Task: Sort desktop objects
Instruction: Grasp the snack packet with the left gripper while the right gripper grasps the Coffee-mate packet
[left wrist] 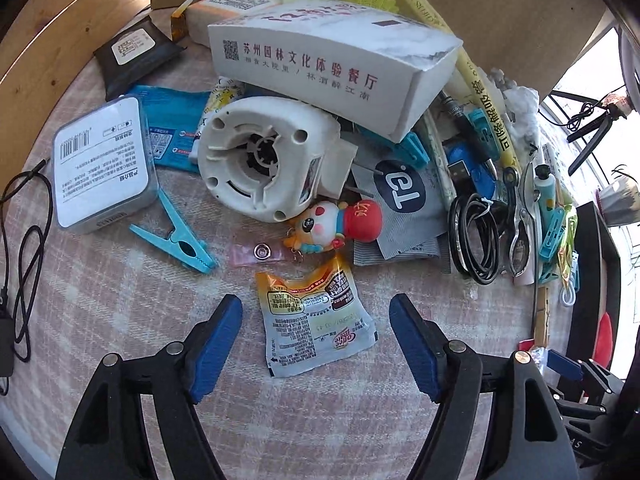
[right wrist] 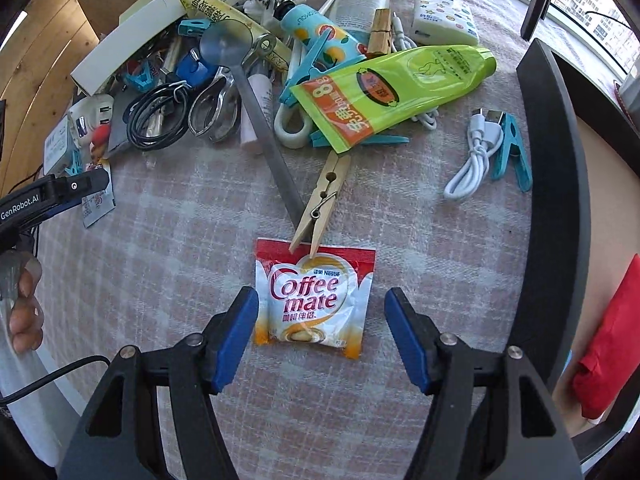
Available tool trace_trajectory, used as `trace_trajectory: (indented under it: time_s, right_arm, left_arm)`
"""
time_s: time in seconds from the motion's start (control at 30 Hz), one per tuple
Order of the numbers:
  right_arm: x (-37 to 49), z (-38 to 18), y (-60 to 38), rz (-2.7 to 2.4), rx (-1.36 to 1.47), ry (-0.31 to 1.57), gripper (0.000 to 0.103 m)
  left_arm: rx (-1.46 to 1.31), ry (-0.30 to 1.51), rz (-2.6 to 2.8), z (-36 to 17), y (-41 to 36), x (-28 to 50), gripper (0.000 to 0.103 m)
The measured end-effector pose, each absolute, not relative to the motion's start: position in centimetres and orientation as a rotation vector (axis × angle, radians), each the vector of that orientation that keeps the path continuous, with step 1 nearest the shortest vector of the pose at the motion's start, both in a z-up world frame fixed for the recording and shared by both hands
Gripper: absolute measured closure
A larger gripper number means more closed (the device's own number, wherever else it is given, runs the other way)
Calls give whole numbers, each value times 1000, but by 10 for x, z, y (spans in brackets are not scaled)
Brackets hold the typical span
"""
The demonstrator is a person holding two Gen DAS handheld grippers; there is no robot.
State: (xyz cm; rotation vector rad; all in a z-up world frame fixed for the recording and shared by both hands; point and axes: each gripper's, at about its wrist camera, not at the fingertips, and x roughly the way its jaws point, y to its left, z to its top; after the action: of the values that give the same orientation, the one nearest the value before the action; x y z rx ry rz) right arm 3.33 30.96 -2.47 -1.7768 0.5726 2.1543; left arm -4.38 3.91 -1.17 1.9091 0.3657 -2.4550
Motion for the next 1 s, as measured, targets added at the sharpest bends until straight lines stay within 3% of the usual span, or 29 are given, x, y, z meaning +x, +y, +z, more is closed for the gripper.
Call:
trace_trajectory:
  time_s: [0.17,0.3,0.37,0.47,0.53,0.67,1.0]
  right_arm:
    - [35,-27,309,2184,-1759,525,27]
    - [34,-28,295,2200,-1781,428,28]
    - [35,-27,293,2189,-1788,378,38]
    - [39,-26,295,2203,-1797,381,44]
    - [44,-25,297,2202,-1796,394,54]
    - [54,-23,301,2217,-1805,447,63]
    - [82,-16,312,2246,-1755,536,69]
  left_arm:
    - [1874,304,-2461,-15,53,-51,33]
    - [1820,213,-2474,-16,55,-43,49]
    - [1802,188,-2479,-16,55,-39,56]
    - [1792,185,-2492,-17,51,-34,63]
    - [1796,190,-2497,-17,47,-28,65]
    - [1803,197,-2506,-19,46,-18,67]
    - [1822,245,-2530,-15,36,27,70]
